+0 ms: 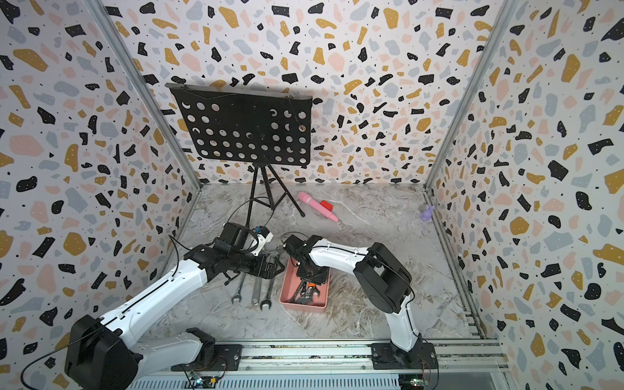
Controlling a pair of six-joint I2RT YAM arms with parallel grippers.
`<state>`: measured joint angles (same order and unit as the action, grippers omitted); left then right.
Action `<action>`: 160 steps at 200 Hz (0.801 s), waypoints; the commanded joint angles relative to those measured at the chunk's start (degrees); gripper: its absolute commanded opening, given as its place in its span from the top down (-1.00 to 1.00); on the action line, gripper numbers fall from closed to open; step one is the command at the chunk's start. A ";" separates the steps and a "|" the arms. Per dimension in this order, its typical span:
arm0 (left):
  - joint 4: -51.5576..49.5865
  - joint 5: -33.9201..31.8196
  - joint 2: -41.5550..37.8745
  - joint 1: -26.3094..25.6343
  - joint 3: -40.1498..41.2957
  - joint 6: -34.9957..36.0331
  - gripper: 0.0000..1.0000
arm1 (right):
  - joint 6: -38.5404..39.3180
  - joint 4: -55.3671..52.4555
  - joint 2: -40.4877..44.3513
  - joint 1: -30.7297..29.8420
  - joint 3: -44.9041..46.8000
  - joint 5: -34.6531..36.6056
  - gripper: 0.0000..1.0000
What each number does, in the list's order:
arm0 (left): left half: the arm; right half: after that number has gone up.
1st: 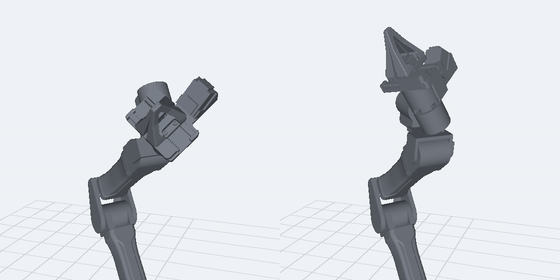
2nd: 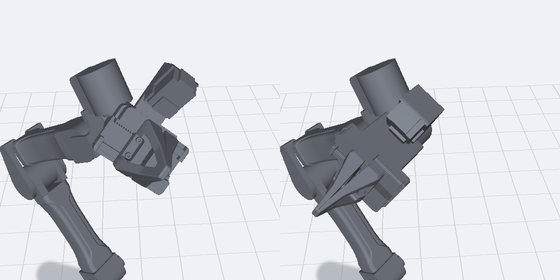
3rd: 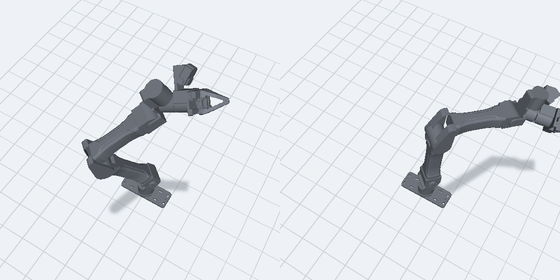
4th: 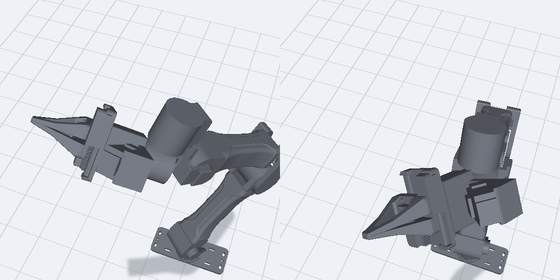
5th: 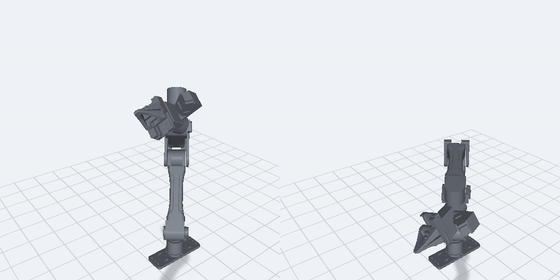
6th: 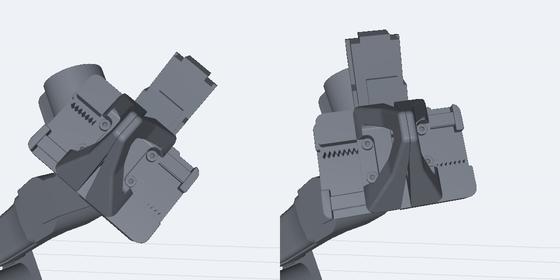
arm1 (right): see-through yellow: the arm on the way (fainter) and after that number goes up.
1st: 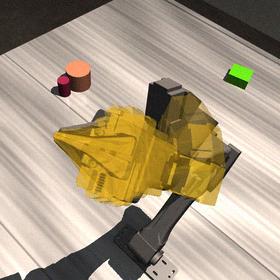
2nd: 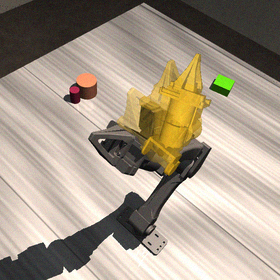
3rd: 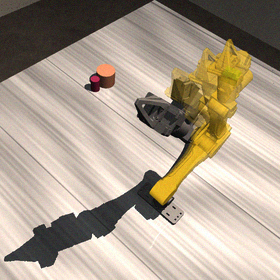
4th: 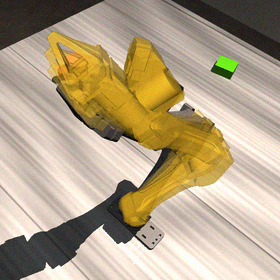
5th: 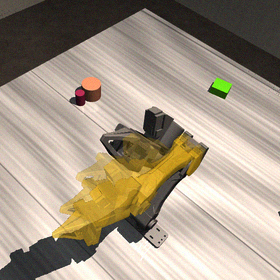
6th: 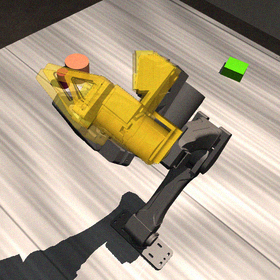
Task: Take out the wrench from the storage box
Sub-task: Pick up the wrench from the storage box.
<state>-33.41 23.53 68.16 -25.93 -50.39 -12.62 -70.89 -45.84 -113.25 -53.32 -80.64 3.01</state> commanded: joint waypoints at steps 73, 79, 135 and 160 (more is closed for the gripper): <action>-0.04 1.55 1.57 0.21 -0.08 0.68 -0.99 | -0.34 -10.48 7.45 -0.55 -5.78 6.53 0.90; -0.05 1.73 1.69 0.27 -0.17 0.65 -0.99 | -0.61 -10.81 8.23 -0.58 -5.75 6.66 0.92; -0.05 3.18 0.69 0.21 -0.06 -0.19 -0.99 | 3.27 -14.27 15.21 -0.56 -9.28 11.20 1.00; 0.05 4.25 1.16 0.20 -0.06 -1.19 -0.99 | 7.08 -15.18 19.44 1.01 -8.69 10.85 1.00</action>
<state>-33.43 25.82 69.67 -25.93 -50.06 -12.97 -68.20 -56.60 -99.33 -53.43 -87.72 11.62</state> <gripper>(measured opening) 0.996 0.261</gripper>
